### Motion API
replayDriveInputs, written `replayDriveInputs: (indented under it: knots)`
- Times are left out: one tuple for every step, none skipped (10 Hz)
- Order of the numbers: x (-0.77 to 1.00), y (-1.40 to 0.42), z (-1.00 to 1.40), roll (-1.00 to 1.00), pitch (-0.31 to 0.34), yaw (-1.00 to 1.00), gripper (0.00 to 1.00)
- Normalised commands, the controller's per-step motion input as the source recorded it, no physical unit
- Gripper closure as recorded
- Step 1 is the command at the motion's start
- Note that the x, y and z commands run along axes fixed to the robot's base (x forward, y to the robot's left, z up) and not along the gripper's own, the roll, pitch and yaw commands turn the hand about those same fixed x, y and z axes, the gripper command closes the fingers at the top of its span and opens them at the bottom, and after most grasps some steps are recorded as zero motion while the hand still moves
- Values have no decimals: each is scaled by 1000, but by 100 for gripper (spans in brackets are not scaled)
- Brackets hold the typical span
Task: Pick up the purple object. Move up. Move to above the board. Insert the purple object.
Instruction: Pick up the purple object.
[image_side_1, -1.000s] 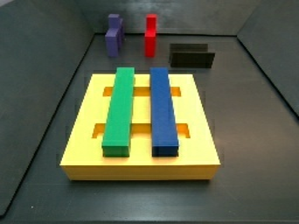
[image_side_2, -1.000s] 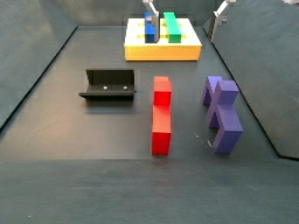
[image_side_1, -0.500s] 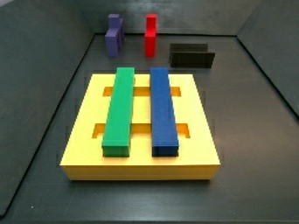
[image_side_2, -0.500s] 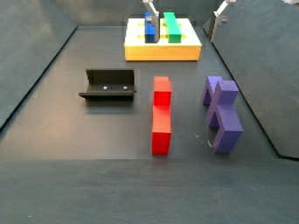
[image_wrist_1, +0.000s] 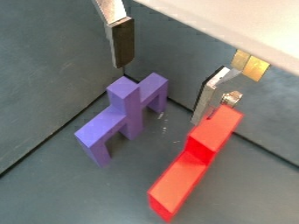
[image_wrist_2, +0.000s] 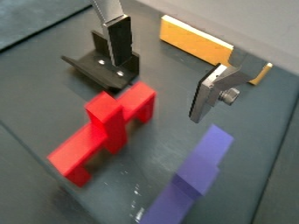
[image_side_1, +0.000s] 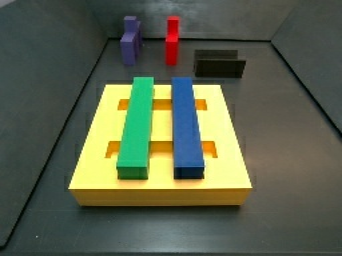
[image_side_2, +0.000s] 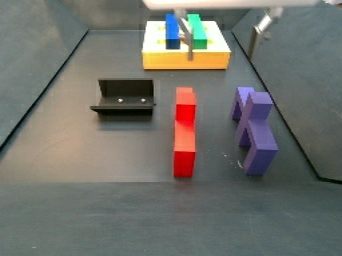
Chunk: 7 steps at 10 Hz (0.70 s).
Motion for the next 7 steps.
replayDriveInputs:
  knots:
    - [-500, 0, -211, 0, -144, -191, 0]
    - [-331, 40, -29, 9, -44, -343, 0]
    - [-214, 129, 0, 26, 0, -640, 0]
    - [-157, 180, 0, 36, 0, -766, 0]
    - [-131, 137, 0, 33, 0, -814, 0]
    - [-80, 57, 0, 39, 0, -900, 0]
    - [-54, 0, 0, 53, 4, -954, 0]
